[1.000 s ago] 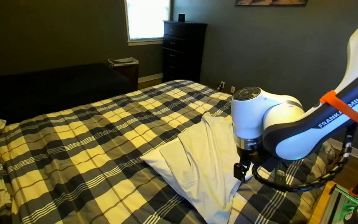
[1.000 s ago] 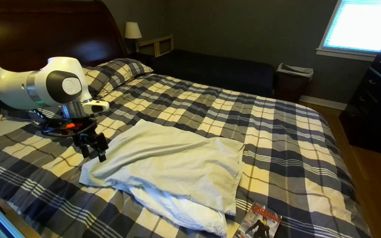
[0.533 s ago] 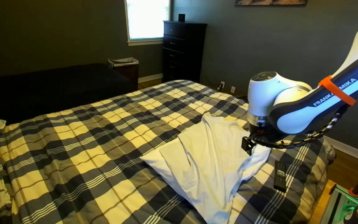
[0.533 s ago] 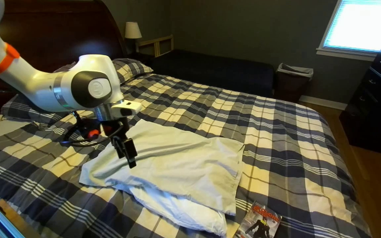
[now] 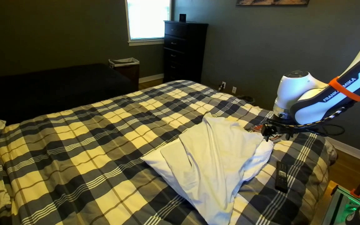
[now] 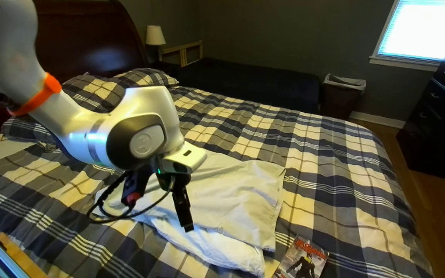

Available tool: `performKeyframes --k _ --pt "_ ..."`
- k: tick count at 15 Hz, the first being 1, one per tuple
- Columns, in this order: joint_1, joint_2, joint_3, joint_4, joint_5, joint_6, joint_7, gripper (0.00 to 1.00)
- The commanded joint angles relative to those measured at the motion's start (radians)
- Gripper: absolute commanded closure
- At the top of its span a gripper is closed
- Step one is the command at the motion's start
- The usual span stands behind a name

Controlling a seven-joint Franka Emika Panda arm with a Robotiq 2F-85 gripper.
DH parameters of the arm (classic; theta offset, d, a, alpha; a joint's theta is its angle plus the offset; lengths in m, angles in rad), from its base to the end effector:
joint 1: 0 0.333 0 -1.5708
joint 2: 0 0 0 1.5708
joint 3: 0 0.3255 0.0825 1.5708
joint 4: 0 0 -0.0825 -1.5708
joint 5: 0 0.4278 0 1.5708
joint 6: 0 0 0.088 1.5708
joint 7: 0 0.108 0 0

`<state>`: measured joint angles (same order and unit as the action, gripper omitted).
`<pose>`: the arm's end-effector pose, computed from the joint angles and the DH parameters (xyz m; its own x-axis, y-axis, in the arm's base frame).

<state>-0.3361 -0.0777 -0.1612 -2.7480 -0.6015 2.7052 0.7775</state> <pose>0.3712 -0.1776 0.2125 0.7460 -0.6488 0.1500 -0.6656 -0.7196 0.1977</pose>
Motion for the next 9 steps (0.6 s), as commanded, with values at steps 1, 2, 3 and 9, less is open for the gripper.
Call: performKeyframes --k 1,2,3,9 --pt "-0.049 0.073 -0.084 0.000 -0.008 0.134 0.035 0.00" --pt "-0.022 0.037 -0.074 0.000 0.002 0.073 0.002 0.00" --pt "-0.029 0.051 -0.094 0.001 0.002 0.100 0.001 0.00" --pt "-0.024 0.132 -0.110 0.058 0.080 0.122 -0.015 0.00"
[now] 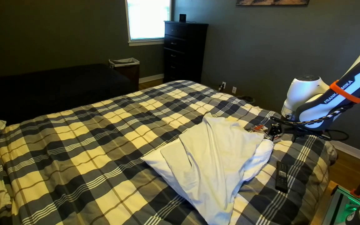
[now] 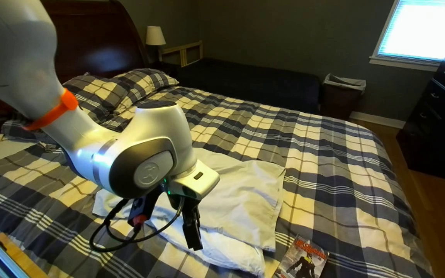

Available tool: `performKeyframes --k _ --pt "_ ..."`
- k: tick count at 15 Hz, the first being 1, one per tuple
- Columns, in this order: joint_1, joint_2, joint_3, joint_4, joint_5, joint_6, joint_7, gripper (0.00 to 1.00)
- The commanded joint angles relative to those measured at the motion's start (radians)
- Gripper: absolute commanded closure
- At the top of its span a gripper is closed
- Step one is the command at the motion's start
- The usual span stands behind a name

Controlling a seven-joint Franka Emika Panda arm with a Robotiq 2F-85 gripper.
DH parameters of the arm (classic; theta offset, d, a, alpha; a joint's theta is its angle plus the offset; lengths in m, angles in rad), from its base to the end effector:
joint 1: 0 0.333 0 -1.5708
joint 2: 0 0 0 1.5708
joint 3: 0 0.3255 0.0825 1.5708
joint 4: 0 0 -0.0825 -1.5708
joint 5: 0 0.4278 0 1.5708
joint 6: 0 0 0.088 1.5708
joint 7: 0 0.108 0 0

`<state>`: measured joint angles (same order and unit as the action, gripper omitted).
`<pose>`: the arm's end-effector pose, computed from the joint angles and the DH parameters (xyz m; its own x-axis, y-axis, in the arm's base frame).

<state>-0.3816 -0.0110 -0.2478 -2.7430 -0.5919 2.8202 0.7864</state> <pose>0.3514 -0.2213 0.1966 0.6512 -0.7388 0.1732 -0.7588 -0.6366 0.1376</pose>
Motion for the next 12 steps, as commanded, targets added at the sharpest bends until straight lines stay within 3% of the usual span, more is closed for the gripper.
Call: performKeyframes --k 1,3,7,10,11,12 --pt "0.020 0.091 -0.031 0.074 0.101 0.023 -0.040 0.00" --pt "0.024 0.136 -0.044 0.107 0.194 0.053 -0.086 0.00" --pt "0.025 0.239 -0.026 0.167 0.491 0.115 -0.286 0.00" --pt "-0.007 0.306 0.042 0.227 0.715 0.125 -0.469 0.00" --pt "-0.077 0.316 0.109 0.253 0.730 0.106 -0.495 0.00" --pt "-0.092 0.340 0.131 0.280 0.769 0.103 -0.533 0.00"
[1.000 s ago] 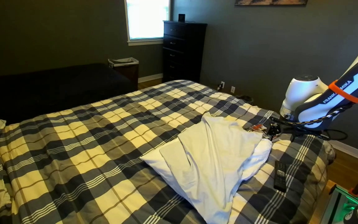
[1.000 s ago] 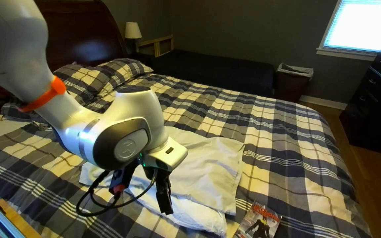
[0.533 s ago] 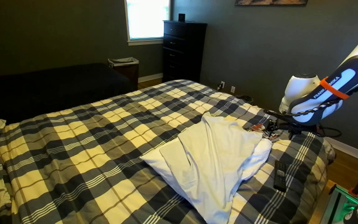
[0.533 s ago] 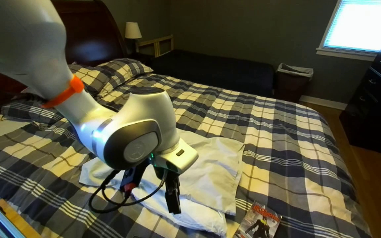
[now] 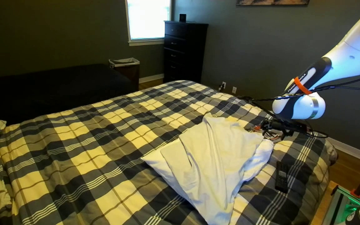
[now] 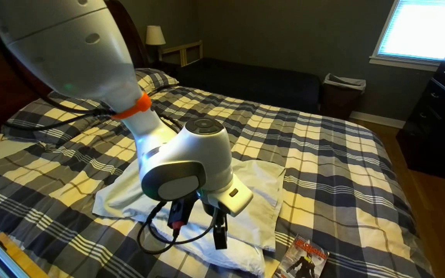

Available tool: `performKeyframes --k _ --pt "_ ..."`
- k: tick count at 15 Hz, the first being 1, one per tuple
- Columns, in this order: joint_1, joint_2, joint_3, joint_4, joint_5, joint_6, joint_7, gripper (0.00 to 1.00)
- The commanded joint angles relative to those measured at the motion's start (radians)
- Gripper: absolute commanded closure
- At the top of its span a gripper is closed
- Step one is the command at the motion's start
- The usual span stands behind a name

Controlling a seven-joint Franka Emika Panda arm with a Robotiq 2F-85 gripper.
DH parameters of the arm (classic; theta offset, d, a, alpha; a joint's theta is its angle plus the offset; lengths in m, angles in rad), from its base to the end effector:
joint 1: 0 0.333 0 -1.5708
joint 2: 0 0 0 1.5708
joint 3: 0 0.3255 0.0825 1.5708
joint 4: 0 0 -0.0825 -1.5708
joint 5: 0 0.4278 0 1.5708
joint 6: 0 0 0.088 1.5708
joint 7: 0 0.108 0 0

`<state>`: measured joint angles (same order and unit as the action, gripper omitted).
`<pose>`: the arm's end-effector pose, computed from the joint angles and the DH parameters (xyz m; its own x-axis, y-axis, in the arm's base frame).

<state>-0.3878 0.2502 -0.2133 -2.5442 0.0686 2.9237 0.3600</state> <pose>0.3948 -0.2831 0.1610 0.5195 -0.8432 0.1382 -0.8496 -0.5270 -0.0214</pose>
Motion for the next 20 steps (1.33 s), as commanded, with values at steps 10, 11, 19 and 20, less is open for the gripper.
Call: performKeyframes --k 10,11,19,20 --pt "-0.139 0.290 0.146 0.285 0.300 -0.053 -0.257 0.00" --pt "-0.143 0.305 0.151 0.302 0.308 -0.058 -0.261 0.00" --pt "-0.170 0.357 0.175 0.355 0.337 -0.055 -0.283 0.58" --pt "-0.172 0.359 0.176 0.357 0.338 -0.055 -0.284 0.65"
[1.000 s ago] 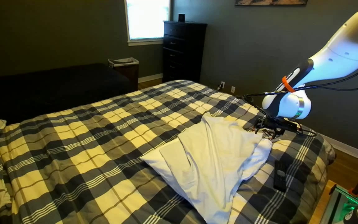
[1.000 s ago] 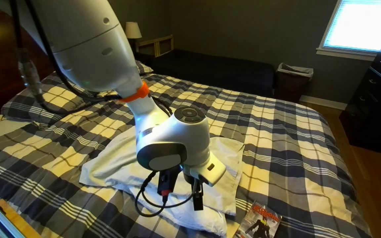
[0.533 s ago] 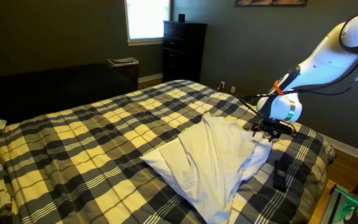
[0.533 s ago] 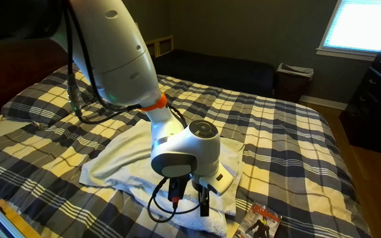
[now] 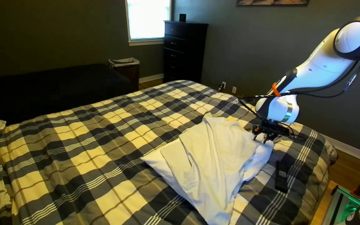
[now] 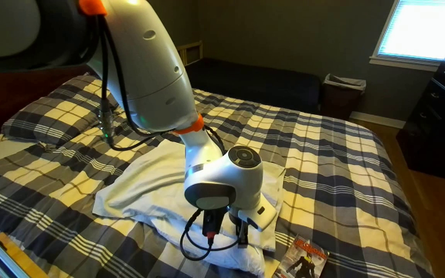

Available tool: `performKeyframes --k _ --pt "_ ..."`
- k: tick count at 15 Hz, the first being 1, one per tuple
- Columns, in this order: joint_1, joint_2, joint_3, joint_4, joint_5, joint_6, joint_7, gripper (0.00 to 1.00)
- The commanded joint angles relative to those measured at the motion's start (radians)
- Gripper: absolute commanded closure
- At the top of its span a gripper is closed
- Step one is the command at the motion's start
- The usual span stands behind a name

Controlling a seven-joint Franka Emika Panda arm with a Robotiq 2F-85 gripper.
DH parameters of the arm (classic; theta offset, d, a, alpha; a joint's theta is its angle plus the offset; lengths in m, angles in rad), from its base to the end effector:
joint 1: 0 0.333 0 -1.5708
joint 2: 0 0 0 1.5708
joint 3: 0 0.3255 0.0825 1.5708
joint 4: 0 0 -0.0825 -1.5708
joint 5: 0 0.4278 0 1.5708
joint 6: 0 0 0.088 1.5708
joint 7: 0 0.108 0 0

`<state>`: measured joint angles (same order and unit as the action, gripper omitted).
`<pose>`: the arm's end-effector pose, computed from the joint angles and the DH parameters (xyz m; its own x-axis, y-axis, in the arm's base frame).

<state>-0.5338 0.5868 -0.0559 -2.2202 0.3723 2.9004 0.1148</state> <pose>0.4533 -0.3325 0.0819 0.4922 -0.8675 0.0720 -0.8619 -0.4972 -0.0997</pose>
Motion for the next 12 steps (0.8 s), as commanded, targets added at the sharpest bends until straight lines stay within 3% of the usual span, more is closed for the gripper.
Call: performKeyframes --k 1,4,5,12 --pt "-0.029 0.025 0.019 0.036 0.034 -0.034 -0.040 0.72" --pt "-0.038 0.031 0.021 0.043 0.034 -0.039 -0.042 0.96" --pt "-0.040 0.032 0.021 0.044 0.035 -0.041 -0.042 0.99" --pt "-0.068 -0.011 0.007 0.007 0.040 -0.037 -0.042 1.00"
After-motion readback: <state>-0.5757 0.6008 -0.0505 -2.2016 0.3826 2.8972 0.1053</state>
